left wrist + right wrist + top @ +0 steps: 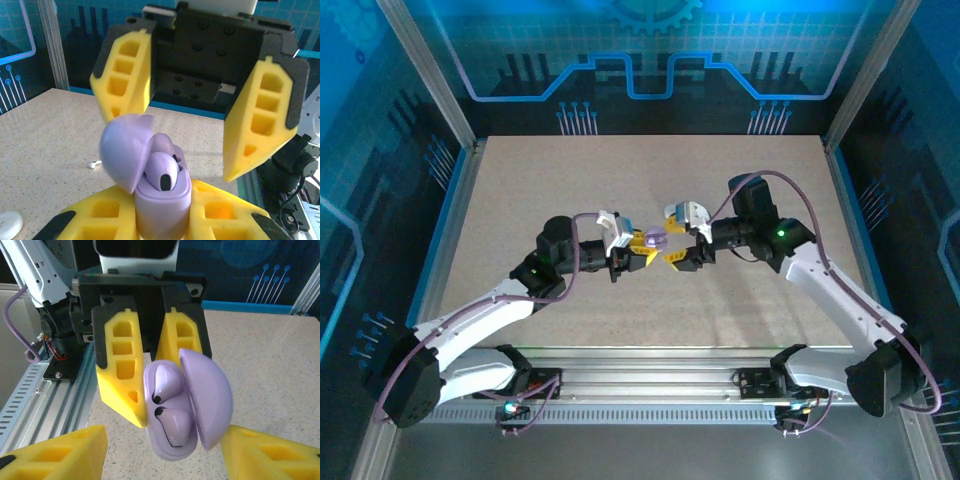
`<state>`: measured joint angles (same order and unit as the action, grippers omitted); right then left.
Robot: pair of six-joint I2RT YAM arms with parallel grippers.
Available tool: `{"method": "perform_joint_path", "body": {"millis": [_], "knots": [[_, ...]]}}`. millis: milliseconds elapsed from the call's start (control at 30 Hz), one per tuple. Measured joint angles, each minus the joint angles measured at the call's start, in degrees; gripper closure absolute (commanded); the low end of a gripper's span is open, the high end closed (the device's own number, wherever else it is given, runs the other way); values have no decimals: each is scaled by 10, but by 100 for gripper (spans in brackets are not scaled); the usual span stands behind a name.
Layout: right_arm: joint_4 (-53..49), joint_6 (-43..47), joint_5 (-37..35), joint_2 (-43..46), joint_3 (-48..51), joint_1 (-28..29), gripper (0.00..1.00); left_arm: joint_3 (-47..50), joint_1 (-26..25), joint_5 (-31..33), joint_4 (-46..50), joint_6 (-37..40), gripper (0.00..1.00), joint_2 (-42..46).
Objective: Insert wireless bluetooth earbuds into charging case
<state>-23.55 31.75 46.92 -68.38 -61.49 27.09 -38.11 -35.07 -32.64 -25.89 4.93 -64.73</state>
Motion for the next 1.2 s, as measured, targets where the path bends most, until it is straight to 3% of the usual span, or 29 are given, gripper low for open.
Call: {"method": "perform_joint_path", "body": {"millis": [567,700,1200], "knots": [[19,13,-16,30,21,2,47,0,0,3,0,0,87,0],[10,31,-14,0,9,2,62,0,0,3,0,0,87,0],[-24,71,18,-37,-42,1,74,0,0,-2,2,0,87,1]]}}
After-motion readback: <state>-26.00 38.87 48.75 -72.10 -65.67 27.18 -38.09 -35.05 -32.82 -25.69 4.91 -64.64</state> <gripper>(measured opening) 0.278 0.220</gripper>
